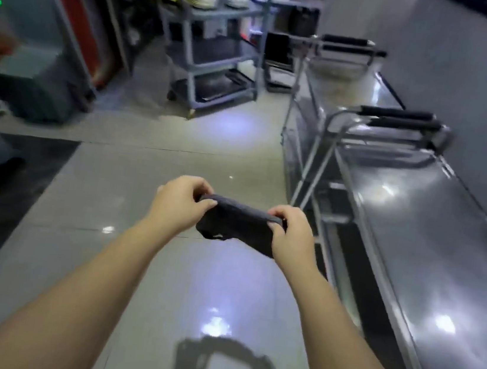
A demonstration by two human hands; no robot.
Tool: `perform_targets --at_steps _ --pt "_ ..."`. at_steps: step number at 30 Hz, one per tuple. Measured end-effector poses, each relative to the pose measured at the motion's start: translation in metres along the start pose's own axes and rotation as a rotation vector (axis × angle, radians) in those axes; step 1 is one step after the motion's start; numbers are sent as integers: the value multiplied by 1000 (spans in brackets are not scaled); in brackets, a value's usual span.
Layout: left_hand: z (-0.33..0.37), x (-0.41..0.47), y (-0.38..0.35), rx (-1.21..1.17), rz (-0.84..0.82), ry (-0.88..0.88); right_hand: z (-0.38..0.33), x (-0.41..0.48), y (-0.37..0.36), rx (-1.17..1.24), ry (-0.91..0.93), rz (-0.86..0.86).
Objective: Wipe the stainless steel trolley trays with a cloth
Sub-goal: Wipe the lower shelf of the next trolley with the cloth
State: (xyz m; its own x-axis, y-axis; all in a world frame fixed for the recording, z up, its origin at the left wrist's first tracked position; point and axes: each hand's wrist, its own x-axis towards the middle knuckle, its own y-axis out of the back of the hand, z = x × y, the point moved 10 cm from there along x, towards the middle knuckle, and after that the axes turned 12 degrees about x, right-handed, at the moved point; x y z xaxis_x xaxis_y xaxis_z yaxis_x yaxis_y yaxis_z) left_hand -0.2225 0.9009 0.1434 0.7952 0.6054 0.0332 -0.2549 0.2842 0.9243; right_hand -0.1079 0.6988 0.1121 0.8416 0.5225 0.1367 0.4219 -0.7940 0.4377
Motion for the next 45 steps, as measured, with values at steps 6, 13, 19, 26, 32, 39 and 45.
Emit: perform_targets --at_steps 6,13,19,26,32,39,45 --pt "98 68 -104 79 -153 -284 98 13 76 -42 -220 191" --pt "162 121 -187 61 -289 -389 177 32 126 11 -382 387" --pt "186 150 -269 191 -532 -523 232 23 111 -43 -503 484" --pt "219 154 -365 319 -826 -868 298 -22 82 20 -880 841" --pt "242 149 -401 212 -898 -1123 290 -58 46 -47 -1001 1286" --pt "223 86 -480 280 -1122 -1076 341 -105 58 -141 -1152 1294" --pt "285 20 -603 31 -1208 -1014 461 -132 149 -509 -1326 1135"
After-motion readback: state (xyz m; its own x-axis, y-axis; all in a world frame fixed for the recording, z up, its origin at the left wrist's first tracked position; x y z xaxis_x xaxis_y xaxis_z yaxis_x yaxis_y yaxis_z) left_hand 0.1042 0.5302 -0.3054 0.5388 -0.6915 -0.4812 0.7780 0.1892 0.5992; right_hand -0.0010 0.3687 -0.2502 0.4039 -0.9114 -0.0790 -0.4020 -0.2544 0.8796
